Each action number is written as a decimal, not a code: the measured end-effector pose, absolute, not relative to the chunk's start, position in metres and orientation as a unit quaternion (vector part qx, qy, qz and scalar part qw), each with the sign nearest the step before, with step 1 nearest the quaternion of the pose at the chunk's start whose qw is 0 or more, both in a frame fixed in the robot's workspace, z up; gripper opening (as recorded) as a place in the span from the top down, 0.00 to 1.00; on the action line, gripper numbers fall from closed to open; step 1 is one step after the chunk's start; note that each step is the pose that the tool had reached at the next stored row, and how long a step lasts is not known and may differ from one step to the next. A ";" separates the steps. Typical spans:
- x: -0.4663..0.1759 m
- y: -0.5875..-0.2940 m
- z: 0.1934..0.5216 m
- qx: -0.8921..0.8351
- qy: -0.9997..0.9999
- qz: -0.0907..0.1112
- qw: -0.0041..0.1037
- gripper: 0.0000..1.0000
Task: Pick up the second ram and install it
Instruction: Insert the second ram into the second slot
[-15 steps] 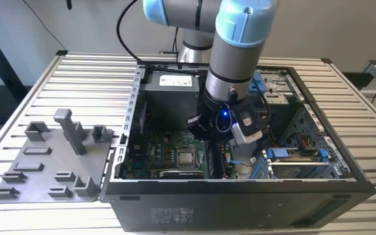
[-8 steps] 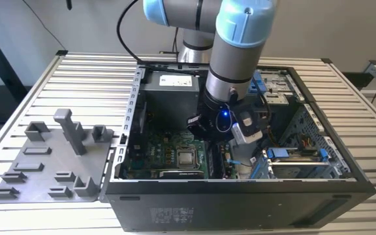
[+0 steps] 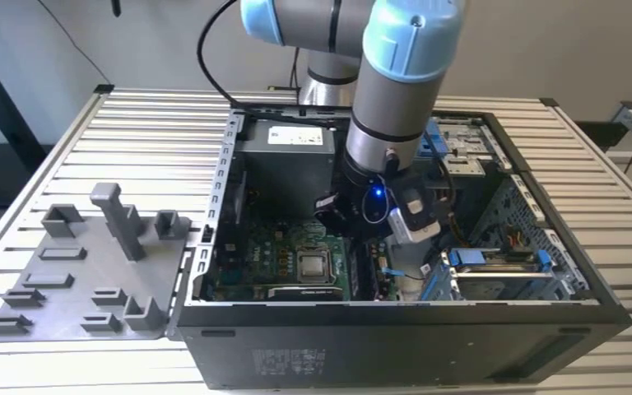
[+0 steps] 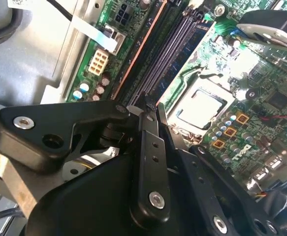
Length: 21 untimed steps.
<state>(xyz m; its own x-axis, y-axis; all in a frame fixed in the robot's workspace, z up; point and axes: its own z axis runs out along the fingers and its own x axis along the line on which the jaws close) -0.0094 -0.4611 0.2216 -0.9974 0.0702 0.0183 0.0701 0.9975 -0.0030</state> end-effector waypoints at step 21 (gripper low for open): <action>-0.007 -0.461 0.218 -0.035 -0.999 0.001 0.009 0.86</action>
